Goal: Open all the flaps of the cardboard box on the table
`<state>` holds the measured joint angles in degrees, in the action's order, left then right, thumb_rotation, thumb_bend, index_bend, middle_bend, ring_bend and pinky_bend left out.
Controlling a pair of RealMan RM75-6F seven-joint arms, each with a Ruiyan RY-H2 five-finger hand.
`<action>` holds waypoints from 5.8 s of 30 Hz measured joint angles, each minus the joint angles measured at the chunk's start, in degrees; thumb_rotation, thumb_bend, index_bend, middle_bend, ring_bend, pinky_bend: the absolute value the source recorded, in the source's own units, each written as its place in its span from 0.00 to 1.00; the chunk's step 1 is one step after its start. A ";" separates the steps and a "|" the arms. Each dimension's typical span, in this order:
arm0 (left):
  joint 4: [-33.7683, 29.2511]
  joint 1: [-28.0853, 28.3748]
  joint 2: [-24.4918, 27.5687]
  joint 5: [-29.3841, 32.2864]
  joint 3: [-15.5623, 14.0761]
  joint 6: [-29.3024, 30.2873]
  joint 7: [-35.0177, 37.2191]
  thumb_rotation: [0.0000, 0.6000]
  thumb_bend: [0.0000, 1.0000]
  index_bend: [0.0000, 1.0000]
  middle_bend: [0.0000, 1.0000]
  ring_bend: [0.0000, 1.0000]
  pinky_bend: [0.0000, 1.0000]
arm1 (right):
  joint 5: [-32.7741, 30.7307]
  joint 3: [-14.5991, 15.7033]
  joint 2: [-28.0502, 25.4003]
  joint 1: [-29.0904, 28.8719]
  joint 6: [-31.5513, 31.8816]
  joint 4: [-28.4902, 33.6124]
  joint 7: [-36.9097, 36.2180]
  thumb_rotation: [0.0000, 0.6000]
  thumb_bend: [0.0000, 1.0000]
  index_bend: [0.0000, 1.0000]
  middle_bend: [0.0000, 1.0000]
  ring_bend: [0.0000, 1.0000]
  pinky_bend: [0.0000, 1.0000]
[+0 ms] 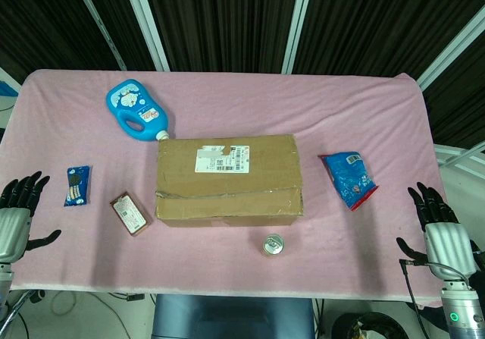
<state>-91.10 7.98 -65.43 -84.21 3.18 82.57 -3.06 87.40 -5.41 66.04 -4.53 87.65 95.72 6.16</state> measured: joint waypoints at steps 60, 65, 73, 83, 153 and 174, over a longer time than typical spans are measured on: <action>-0.38 0.10 0.73 2.62 1.17 -0.85 1.38 1.00 0.08 0.00 0.00 0.00 0.00 | -16.70 -11.12 16.87 -25.16 -14.32 13.36 22.98 1.00 0.40 0.00 0.00 0.00 0.22; -0.38 0.07 0.79 2.70 1.21 -0.84 1.70 1.00 0.08 0.00 0.00 0.00 0.00 | -16.61 -10.01 17.66 -25.16 -14.20 13.25 23.10 1.00 0.40 0.00 0.00 0.00 0.22; -0.45 0.18 0.91 3.10 1.38 -1.22 2.30 1.00 0.08 0.00 0.00 0.00 0.00 | -17.69 -10.42 20.05 -26.74 -14.87 10.40 23.04 1.00 0.40 0.00 0.00 0.00 0.22; -0.76 0.28 1.08 3.87 1.59 -1.76 2.82 1.00 0.08 0.00 0.00 0.00 0.00 | -19.25 -14.50 21.76 -31.13 -16.65 6.94 23.89 1.00 0.40 0.00 0.00 0.00 0.22; -17.14 11.69 5.87 6.50 7.40 -12.47 -11.12 1.00 0.56 0.00 0.00 0.00 0.00 | -17.45 -2.59 0.44 -12.81 0.46 2.62 6.51 1.00 0.31 0.00 0.00 0.00 0.22; -17.91 42.20 3.20 42.96 17.82 -34.02 -28.44 1.00 0.84 0.19 0.26 0.21 0.32 | -14.78 -3.94 3.55 -10.68 -1.99 -5.45 -4.45 1.00 0.33 0.00 0.00 0.00 0.22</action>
<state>-109.01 50.19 -62.22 -41.25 21.00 48.56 -31.51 72.62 -9.35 69.59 -15.21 85.66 90.27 1.71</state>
